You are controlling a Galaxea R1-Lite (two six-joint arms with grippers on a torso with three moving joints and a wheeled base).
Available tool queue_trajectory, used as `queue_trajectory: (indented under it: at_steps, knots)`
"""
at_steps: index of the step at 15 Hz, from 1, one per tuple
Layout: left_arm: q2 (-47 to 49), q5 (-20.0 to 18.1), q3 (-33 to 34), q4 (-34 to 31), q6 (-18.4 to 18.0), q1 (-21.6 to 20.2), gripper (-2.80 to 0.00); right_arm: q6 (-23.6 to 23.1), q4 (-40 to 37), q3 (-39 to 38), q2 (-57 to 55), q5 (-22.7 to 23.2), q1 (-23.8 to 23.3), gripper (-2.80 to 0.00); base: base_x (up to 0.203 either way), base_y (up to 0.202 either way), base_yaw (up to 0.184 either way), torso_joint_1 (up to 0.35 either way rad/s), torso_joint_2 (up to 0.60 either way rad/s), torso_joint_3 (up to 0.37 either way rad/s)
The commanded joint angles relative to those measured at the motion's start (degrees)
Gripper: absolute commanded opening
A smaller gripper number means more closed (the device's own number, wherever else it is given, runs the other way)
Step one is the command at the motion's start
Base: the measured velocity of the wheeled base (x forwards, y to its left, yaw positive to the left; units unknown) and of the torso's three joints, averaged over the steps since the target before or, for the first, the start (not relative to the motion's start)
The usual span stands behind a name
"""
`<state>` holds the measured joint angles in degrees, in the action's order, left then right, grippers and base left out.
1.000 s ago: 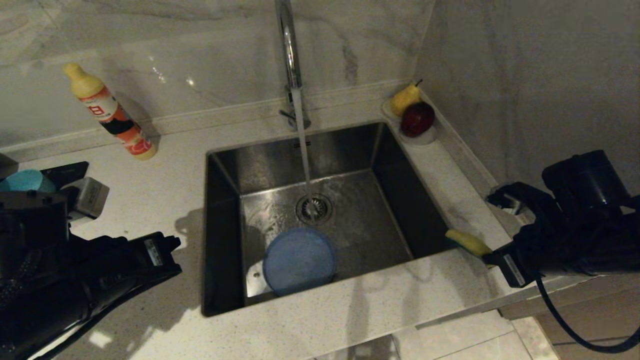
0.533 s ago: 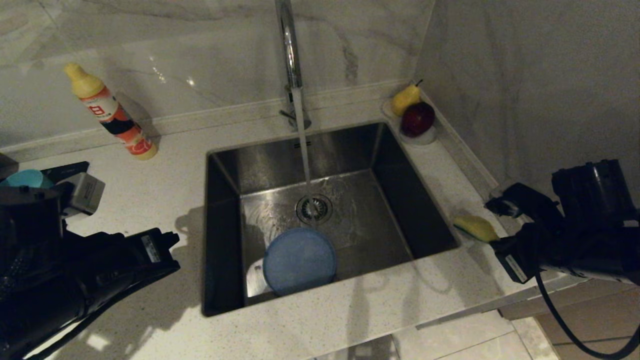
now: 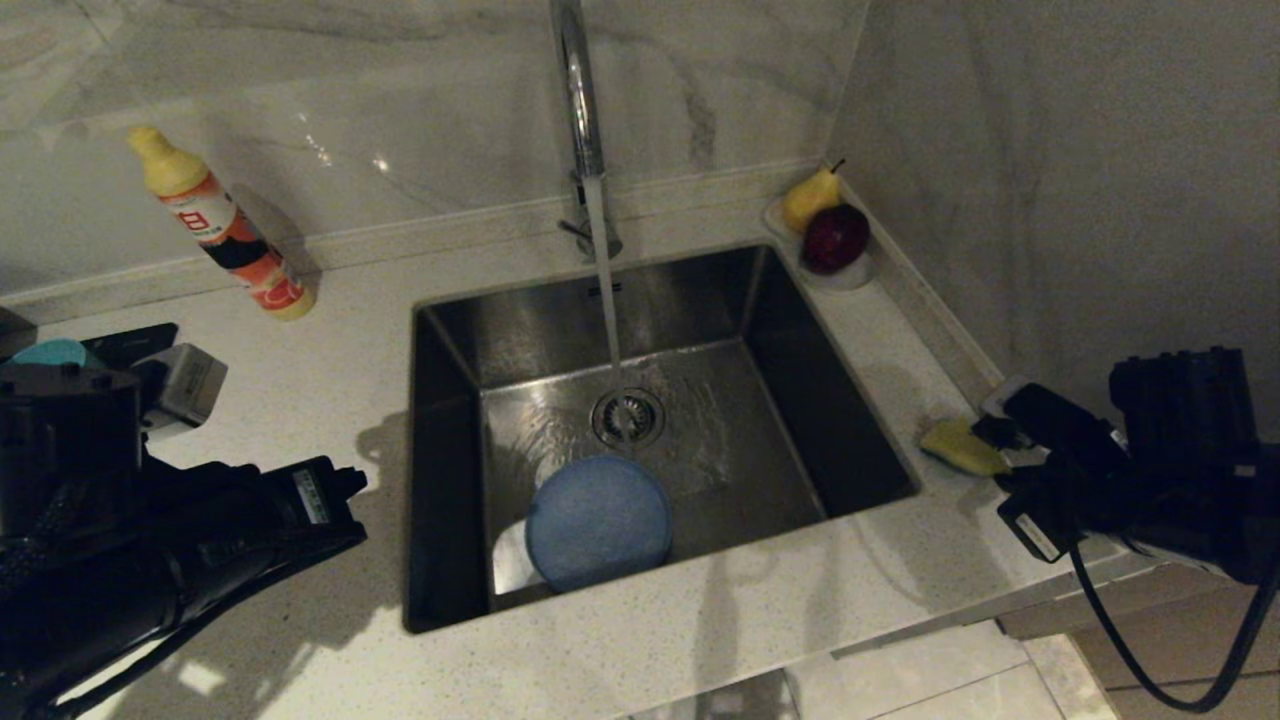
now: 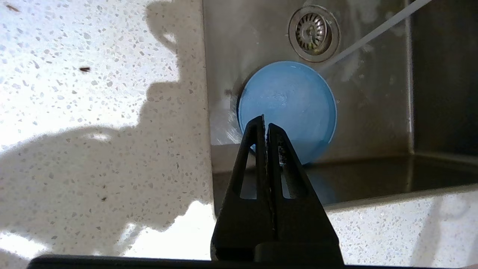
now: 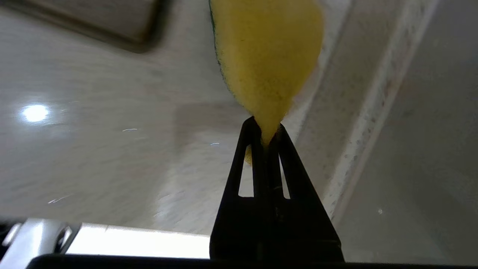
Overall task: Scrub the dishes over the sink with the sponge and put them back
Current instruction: Put down the sponge
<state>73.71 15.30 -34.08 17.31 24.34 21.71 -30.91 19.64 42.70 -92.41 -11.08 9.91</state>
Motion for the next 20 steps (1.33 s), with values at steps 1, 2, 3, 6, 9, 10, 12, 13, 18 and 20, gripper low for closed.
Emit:
queue_trajectory:
  at_steps: [1,2,3,6,9,10,12,13,18,20]
  knots:
    - [0.7,0.1,-0.2,-0.4,0.2,0.0,-2.80,-0.4,5.7,-1.7,-3.6,0.2,-0.8,-2.80,0.000,0.000,0.000,0.000,0.00,0.000]
    - [0.8,0.0,-0.2,-0.5,0.2,0.0,-2.80,-0.4,7.2,-2.1,-3.8,0.3,-0.8,-2.80,0.000,0.000,0.000,0.000,0.00,0.000]
    - [0.9,-0.1,-0.2,-0.5,0.2,0.0,-2.80,-0.6,7.5,-2.1,-4.0,0.3,-0.7,-2.80,0.000,0.000,0.000,0.000,0.00,0.000]
    - [1.9,-0.4,-0.4,-0.4,0.4,0.0,-2.80,-0.5,7.5,-1.3,-3.9,0.4,-0.5,-2.80,0.000,0.000,0.000,0.000,0.00,0.000]
    - [1.9,-0.4,-1.3,-0.5,0.4,0.0,-2.80,-0.4,7.2,-1.2,-3.4,0.1,1.1,-2.80,0.000,0.000,0.000,0.000,0.00,0.000]
    - [1.7,-0.4,-1.2,-0.5,0.4,0.1,-2.80,-0.2,7.3,-1.2,-3.6,0.0,1.7,-2.80,0.000,0.000,0.000,0.000,0.00,0.000]
    - [1.2,-0.5,-0.5,-0.5,0.5,0.0,-2.80,-0.1,7.0,-1.2,-3.5,-0.2,3.0,-2.80,0.000,0.000,0.000,0.000,0.00,0.000]
    - [1.1,-0.5,-0.2,-0.5,0.5,0.0,-2.80,-0.1,6.9,-1.2,-3.5,-0.6,3.5,-2.80,0.000,0.000,0.000,0.000,0.00,0.000]
    - [0.5,-0.5,-0.2,-0.5,0.4,0.0,-2.80,0.1,7.5,-1.5,-5.0,-2.3,4.3,-2.80,0.000,0.000,0.000,0.000,0.00,0.000]
    - [0.6,-1.3,-0.1,-0.5,0.5,0.0,-2.80,0.2,7.4,-0.7,-5.4,-2.3,4.1,-2.37,0.000,0.000,0.000,0.000,0.00,0.000]
